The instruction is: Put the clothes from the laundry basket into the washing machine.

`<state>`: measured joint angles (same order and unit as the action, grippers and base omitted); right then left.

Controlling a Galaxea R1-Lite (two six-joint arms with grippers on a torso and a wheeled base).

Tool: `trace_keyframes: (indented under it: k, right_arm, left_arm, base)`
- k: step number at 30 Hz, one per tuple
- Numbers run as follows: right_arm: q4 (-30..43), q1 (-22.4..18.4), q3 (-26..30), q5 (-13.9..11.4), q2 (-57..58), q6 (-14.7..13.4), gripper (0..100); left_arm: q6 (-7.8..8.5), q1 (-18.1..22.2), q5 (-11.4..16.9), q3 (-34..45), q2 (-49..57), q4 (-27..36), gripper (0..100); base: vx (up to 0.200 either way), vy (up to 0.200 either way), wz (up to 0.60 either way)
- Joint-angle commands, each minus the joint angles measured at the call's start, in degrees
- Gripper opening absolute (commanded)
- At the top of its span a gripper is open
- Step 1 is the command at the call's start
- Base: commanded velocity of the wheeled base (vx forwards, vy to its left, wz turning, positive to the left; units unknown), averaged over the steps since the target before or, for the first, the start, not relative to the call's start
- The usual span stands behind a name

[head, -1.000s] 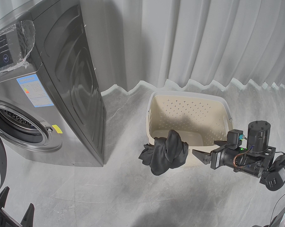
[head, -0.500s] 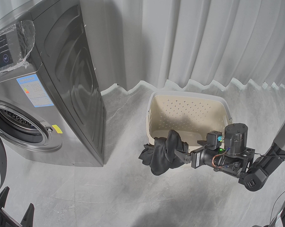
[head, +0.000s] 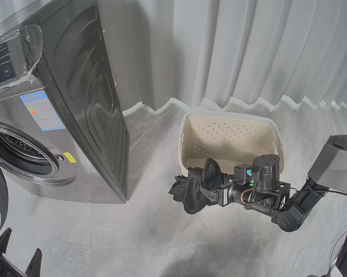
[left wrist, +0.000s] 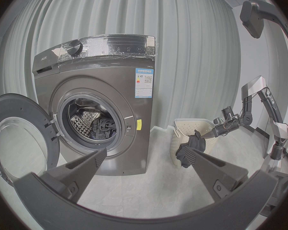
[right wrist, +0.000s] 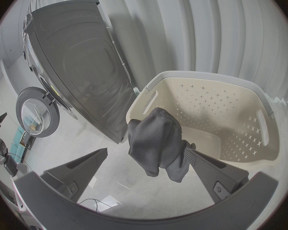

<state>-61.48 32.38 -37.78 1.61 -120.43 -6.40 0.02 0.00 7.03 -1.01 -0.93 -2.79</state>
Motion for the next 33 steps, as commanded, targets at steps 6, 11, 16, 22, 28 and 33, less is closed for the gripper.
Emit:
trace_keyframes:
  k: [6,11,16,22,28,33]
  right_arm:
    - [-1.45,-0.39,-4.5,-0.29,-7.71,1.04,100]
    - [-4.0,-0.56,-7.4,-0.29,-11.32,1.13,100]
    - [-4.0,-0.65,-8.63,-0.47,-12.02,1.13,100]
    - [-4.09,-0.83,-9.68,-0.47,-12.37,1.3,0]
    - [-4.09,-0.56,-7.84,-0.47,-10.09,1.57,0]
    - [-4.09,-0.12,-3.79,-0.47,-4.2,1.83,0]
  left_arm:
    - [-0.02,0.0,0.09,1.01,0.93,-0.02,100]
    - [-0.29,0.0,0.52,0.92,0.93,-0.11,100]
    - [-0.29,0.0,0.61,0.92,0.93,-0.11,100]
    - [-0.55,0.0,0.61,0.92,0.93,-0.2,100]
    - [-0.82,0.0,0.52,0.92,0.93,-0.28,100]
    - [-3.19,0.0,0.44,1.01,0.93,-0.55,100]
  base:
    - [0.0,0.0,0.0]
    - [0.0,0.0,0.0]
    - [0.0,0.0,0.0]
    - [0.0,0.0,0.0]
    - [0.0,0.0,0.0]
    - [0.0,0.0,0.0]
